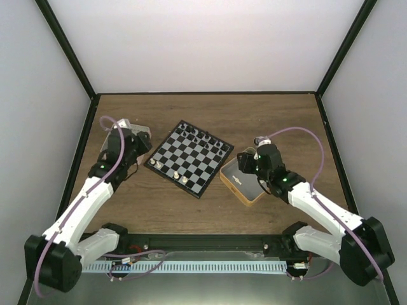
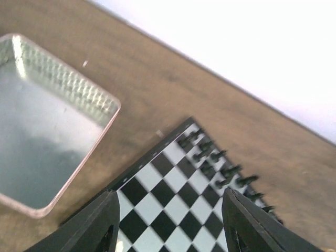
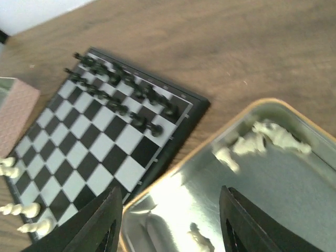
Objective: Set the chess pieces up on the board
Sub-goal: Pick up the chess piece from the storage box.
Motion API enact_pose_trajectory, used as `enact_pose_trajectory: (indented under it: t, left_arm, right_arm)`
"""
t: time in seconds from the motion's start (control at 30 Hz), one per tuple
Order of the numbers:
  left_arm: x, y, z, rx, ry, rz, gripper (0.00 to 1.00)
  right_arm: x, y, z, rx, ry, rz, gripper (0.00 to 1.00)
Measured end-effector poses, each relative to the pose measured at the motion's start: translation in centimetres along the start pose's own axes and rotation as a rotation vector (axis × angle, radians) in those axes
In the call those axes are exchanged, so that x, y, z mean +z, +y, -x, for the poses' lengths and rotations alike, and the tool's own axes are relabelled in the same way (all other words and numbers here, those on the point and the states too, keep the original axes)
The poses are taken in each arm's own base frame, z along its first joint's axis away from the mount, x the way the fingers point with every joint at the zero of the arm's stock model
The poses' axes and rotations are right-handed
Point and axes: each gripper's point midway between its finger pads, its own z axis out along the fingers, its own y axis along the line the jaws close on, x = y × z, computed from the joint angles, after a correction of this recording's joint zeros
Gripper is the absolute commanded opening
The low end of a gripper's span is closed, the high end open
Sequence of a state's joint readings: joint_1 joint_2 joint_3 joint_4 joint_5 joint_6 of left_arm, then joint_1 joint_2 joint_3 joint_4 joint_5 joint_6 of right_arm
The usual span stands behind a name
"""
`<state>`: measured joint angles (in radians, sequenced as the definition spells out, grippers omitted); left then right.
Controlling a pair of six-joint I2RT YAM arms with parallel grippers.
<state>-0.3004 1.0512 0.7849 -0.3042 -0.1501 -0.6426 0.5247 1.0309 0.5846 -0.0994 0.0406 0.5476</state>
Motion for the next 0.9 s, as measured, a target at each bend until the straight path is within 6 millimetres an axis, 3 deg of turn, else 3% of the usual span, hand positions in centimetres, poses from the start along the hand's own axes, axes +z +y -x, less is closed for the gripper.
enact_pose_trajectory:
  t: [0.17, 0.23, 0.4, 0.9]
  left_arm:
    - [-2.6, -2.3, 2.6, 0.004, -0.089, -0.111, 0.57]
    - [-2.7, -2.6, 2.6, 0.008, -0.084, -0.130, 0.57]
    - [-2.0, -3.0, 1.7, 0.017, -0.043, -0.147, 0.58]
    - [-0.4, -3.2, -0.1, 0.040, 0.043, -0.163, 0.58]
  right_arm:
    - [1.9, -3.0, -2.5, 0.027, 0.095, -0.115, 0.35]
    - [2.9, -4.2, -3.7, 0.029, 0.149, -0.156, 0.30]
    - [5.1, -6.3, -5.9, 0.027, 0.255, -0.218, 0.29]
    - [9.4, -6.6, -5.8, -0.024, 0.306, -0.206, 0.29]
